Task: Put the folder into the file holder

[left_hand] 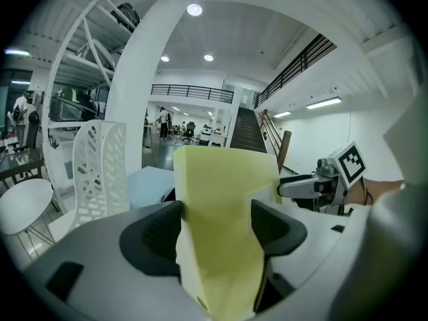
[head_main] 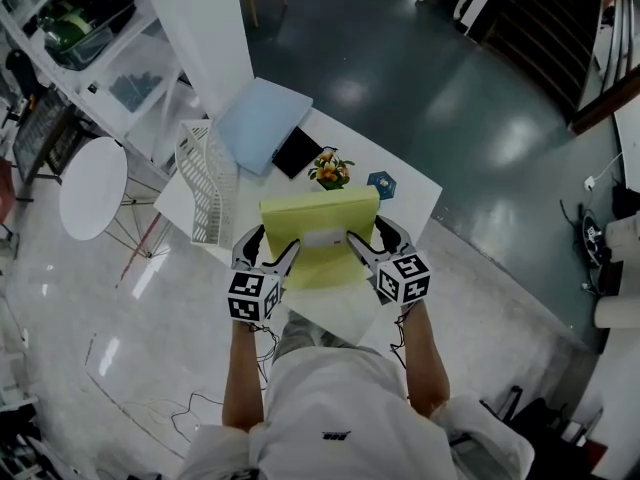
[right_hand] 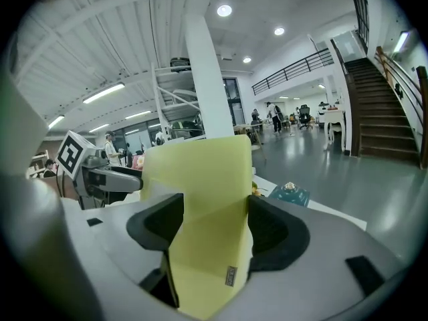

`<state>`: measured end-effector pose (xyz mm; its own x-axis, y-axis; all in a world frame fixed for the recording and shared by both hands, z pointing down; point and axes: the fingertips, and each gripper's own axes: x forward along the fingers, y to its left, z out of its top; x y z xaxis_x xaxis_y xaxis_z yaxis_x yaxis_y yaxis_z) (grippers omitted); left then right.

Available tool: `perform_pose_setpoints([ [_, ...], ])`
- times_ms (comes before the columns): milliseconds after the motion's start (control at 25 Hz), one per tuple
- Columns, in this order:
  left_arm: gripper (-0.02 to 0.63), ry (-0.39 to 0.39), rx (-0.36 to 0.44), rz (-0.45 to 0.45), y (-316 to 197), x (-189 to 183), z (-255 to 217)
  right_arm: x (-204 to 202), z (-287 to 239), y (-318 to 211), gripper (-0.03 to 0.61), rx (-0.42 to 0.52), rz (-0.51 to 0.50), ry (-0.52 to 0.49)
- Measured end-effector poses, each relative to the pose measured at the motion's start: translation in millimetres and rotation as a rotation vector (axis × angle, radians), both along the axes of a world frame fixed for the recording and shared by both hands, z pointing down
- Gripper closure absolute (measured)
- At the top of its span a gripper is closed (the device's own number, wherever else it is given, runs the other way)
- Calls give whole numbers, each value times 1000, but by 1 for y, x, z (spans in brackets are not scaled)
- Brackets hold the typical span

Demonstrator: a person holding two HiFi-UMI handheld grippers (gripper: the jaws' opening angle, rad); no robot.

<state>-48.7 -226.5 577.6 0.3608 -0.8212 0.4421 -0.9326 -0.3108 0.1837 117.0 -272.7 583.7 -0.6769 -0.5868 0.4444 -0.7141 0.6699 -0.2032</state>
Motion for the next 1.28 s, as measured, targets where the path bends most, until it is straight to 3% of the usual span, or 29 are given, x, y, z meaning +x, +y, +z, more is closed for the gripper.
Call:
perform_pose_setpoints([
  [480,276,-15,134,24,24,14,-28,10,-25,10,278,122,27,-39],
  [1000,293,-54,220,80,47,15,-26,23,-24,36,291,149,40,-50],
  [1120,262,-77,250,157,36,8,-23,22,-25,35,291,150,45,-52],
  [1280,218,-74,252,389,20,17,-22,21,-26,33,295,149,45,-43],
])
